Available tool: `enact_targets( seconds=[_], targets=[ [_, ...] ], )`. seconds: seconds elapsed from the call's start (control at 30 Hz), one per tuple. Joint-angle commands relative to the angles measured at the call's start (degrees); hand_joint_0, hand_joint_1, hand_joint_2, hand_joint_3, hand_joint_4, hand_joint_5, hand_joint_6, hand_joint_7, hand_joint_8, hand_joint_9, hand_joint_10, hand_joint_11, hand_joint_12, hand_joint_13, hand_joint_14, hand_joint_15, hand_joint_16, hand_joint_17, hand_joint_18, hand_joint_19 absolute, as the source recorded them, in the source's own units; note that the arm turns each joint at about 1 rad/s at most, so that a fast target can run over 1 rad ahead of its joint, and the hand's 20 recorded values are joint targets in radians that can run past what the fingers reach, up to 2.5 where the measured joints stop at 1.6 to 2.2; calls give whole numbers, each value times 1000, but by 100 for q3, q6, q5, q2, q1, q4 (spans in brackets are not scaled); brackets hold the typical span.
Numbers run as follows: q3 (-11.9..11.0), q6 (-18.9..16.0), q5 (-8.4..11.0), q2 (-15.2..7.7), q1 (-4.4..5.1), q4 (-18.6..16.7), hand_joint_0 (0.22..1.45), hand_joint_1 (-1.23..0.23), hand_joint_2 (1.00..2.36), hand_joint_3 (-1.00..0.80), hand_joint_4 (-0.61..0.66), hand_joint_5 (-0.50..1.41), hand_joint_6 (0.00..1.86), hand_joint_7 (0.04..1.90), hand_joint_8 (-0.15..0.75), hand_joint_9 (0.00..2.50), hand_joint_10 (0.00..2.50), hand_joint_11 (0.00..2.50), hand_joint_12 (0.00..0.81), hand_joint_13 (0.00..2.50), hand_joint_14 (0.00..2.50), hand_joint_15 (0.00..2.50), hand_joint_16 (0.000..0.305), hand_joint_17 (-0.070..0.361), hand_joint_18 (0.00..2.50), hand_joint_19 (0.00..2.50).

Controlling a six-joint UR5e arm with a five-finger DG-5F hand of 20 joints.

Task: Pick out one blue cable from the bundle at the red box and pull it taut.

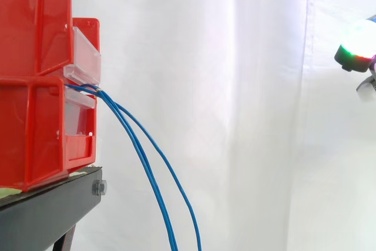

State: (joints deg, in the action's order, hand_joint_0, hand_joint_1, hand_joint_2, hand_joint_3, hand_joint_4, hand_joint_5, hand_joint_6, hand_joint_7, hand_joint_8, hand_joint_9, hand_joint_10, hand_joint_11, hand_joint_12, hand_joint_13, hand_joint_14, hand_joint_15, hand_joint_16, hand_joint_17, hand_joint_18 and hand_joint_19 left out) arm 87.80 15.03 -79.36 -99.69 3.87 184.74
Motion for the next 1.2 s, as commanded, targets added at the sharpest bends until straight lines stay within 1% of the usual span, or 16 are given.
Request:
enact_targets(
  seconds=[0.0, 0.9, 1.17],
  targets=[
    [0, 0, 0, -7, 0, 0, 543, -487, 1000, -500, 222, -221, 503, 835, 274, 461, 19, 542, 306, 284, 9, 222, 42, 96, 361, 698],
    [0, 0, 0, 2, 0, 0, 543, -488, 1000, -500, 223, -220, 502, 832, 274, 467, 19, 547, 306, 288, 9, 219, 42, 95, 368, 704],
    [0, 0, 0, 2, 0, 106, 543, -489, 1000, -500, 223, -220, 502, 833, 275, 470, 17, 547, 305, 291, 8, 220, 42, 95, 370, 705]
  ],
)
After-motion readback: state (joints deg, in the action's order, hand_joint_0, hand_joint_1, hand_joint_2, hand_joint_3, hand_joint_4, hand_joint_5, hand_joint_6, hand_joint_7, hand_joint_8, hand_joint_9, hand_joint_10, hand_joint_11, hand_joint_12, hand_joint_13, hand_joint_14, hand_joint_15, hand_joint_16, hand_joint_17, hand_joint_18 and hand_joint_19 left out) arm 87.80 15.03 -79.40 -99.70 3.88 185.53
